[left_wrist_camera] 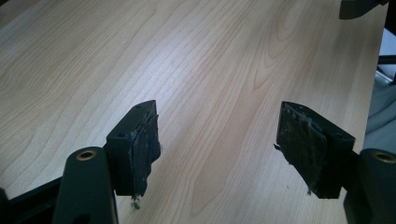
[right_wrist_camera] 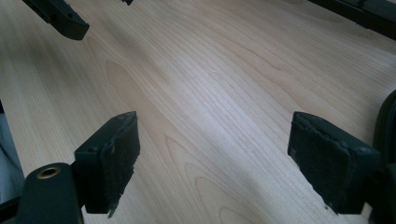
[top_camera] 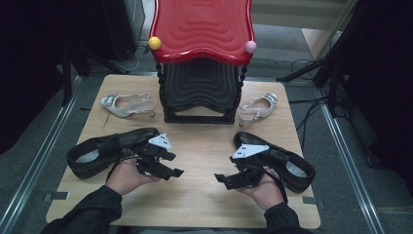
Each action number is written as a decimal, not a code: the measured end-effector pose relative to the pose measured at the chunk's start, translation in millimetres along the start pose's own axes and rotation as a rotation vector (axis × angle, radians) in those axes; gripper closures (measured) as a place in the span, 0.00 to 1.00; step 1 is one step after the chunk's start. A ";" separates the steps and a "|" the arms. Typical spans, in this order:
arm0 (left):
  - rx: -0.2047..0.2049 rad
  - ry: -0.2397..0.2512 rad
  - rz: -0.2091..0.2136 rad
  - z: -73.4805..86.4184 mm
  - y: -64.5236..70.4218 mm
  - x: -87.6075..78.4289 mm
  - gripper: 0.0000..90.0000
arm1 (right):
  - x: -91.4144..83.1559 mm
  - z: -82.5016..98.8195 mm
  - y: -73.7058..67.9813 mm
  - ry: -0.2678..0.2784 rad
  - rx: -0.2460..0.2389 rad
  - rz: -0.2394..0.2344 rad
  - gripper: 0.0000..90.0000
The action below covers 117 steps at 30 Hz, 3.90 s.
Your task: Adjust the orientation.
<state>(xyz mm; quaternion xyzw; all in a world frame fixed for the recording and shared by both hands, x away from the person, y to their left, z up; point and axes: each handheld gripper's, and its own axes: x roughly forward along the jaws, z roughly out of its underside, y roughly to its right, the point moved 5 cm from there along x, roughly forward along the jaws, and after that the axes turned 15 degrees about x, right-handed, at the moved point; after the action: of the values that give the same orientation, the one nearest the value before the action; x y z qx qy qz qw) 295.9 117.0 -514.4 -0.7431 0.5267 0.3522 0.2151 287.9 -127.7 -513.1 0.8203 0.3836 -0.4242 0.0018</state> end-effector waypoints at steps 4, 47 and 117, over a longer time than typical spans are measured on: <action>0.001 0.010 -0.005 0.1 -1.3 -1.4 0.36 | -0.5 -2.9 4.7 0.012 0.016 0.002 0.24; -0.060 0.022 0.016 3.1 -8.9 -33.5 0.36 | 9.9 -2.7 2.5 -0.063 -0.047 -0.018 0.35; -0.360 -0.002 -0.310 139.2 -59.4 -149.1 0.49 | 40.0 -23.3 -19.0 -0.125 -0.124 -0.090 0.36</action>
<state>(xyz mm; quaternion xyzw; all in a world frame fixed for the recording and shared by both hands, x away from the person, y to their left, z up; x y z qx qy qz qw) 280.7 328.2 -497.4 -0.8412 0.3347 0.4038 0.1313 305.9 -81.5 -519.9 0.7724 0.4448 -0.4497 0.0572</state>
